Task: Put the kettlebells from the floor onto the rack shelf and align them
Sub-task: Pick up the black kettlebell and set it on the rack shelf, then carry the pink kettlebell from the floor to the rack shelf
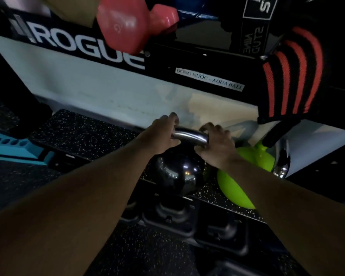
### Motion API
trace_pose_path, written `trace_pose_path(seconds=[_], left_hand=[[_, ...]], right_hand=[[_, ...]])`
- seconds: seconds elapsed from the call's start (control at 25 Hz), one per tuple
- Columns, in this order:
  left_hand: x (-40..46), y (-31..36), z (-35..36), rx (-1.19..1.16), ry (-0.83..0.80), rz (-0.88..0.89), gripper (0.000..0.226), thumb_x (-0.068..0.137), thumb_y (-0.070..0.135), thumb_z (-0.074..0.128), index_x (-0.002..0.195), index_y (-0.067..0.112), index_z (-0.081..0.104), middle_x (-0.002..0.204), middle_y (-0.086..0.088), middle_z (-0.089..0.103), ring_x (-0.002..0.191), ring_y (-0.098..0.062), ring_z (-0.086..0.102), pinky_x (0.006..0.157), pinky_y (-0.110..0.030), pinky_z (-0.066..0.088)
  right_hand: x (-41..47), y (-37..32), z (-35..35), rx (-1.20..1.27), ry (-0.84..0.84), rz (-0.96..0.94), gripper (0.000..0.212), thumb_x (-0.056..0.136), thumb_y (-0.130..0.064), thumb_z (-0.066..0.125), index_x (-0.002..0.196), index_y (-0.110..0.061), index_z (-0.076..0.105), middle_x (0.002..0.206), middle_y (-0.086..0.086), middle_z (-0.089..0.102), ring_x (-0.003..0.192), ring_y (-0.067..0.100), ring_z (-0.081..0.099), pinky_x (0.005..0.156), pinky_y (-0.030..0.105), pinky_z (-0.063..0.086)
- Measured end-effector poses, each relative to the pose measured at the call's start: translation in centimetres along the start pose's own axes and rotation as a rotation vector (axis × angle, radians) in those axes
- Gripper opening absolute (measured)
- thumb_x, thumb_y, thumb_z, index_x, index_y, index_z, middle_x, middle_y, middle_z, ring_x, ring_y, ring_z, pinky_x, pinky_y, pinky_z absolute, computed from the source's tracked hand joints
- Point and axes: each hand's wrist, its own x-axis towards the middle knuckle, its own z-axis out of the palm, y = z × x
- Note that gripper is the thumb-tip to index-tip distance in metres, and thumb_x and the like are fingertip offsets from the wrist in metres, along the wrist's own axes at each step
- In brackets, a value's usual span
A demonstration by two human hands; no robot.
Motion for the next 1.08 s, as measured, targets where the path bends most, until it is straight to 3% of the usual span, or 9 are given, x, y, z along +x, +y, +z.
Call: trace_pose_path(seconds=[0.08,0.2,0.36,0.64,0.72,0.84,1.08], left_hand=[[-2.2,-0.3,-0.6,0.005,0.028,-0.036,0.075,0.078,0.018,0.078,0.141,0.017,0.037,0.127,-0.014,0.054,0.115,-0.030,0.054,0.097,-0.047,0.048],[-8.3,-2.9,-2.8,0.090,0.024,-0.105,0.081,0.078,0.022,0.075,0.146,0.020,0.031,0.143,-0.012,0.044,0.133,-0.032,0.042,0.111,-0.052,0.034],[-21.1,-10.2,-7.2,0.200,-0.035,-0.224,0.068,0.079,0.025,0.070,0.141,0.025,0.041,0.141,-0.006,0.046,0.131,-0.030,0.043,0.108,-0.048,0.035],[-53.0,-19.9,-10.1,0.221,-0.212,-0.501,0.062,0.079,0.023,0.068,0.137,0.026,0.047,0.144,-0.004,0.047,0.134,-0.028,0.042,0.109,-0.040,0.035],[-60.9,-20.7,-8.8,0.221,-0.302,-0.536,0.060,0.081,0.020,0.066,0.138,0.024,0.047,0.145,-0.004,0.046,0.135,-0.027,0.042,0.108,-0.038,0.034],[-69.5,-21.3,-5.3,0.181,-0.435,-0.575,0.061,0.084,0.018,0.064,0.142,0.026,0.044,0.147,-0.003,0.044,0.135,-0.026,0.041,0.105,-0.039,0.037],[-77.8,-23.3,7.3,0.168,-0.574,-0.524,0.065,0.079,0.013,0.067,0.139,0.028,0.047,0.143,-0.003,0.050,0.130,-0.025,0.049,0.104,-0.043,0.045]], right_hand=[[-0.8,-1.8,-1.1,-0.066,0.028,-0.089,0.066,0.074,-0.032,0.069,0.134,-0.032,0.041,0.128,0.007,0.048,0.123,0.032,0.039,0.102,0.043,0.037],[-3.4,-7.4,-0.6,-0.001,0.108,-0.278,0.068,0.075,-0.032,0.067,0.137,-0.030,0.042,0.134,0.003,0.044,0.129,0.026,0.034,0.108,0.038,0.032],[-9.5,-17.4,4.7,0.008,-0.017,-0.417,0.059,0.078,-0.033,0.066,0.134,-0.028,0.047,0.131,0.004,0.048,0.129,0.026,0.038,0.109,0.042,0.033],[-30.4,-30.1,19.1,0.087,-0.393,-0.401,0.052,0.087,-0.037,0.062,0.136,-0.033,0.043,0.137,0.001,0.046,0.128,0.023,0.041,0.102,0.048,0.040],[-36.5,-31.2,23.0,0.105,-0.439,-0.383,0.050,0.086,-0.036,0.062,0.134,-0.034,0.045,0.134,0.000,0.049,0.124,0.021,0.046,0.098,0.045,0.044],[-44.0,-30.9,28.1,0.139,-0.531,-0.324,0.047,0.086,-0.032,0.063,0.131,-0.033,0.048,0.127,-0.001,0.052,0.100,0.018,0.054,0.080,0.035,0.046],[-56.0,-25.0,39.2,0.120,-0.752,-0.182,0.043,0.077,-0.033,0.064,0.119,-0.029,0.058,0.110,-0.001,0.058,0.101,0.022,0.059,0.089,0.047,0.052]])
